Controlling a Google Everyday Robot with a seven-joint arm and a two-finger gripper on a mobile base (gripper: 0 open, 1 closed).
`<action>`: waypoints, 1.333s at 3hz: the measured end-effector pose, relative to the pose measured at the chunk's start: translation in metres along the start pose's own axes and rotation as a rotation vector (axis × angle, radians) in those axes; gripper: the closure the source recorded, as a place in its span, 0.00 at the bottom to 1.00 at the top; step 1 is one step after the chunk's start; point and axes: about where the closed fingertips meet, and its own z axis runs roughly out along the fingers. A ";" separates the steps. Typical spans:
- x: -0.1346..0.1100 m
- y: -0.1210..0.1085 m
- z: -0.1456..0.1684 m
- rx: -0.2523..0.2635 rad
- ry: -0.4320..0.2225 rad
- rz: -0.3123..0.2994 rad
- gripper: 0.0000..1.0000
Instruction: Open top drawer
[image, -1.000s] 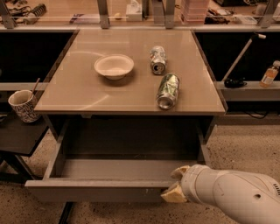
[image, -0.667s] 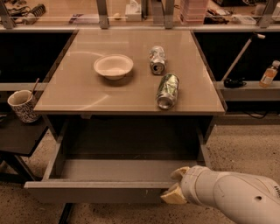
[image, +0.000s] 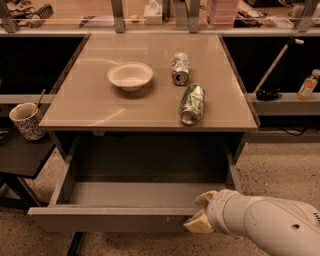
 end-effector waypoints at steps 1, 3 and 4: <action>0.000 0.000 0.000 0.000 0.000 0.000 0.34; 0.000 0.000 0.000 0.000 0.000 0.000 0.00; 0.000 0.000 0.000 0.000 0.000 0.000 0.00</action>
Offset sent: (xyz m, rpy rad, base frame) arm 0.0000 0.0000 0.0000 0.0000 0.0000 0.0000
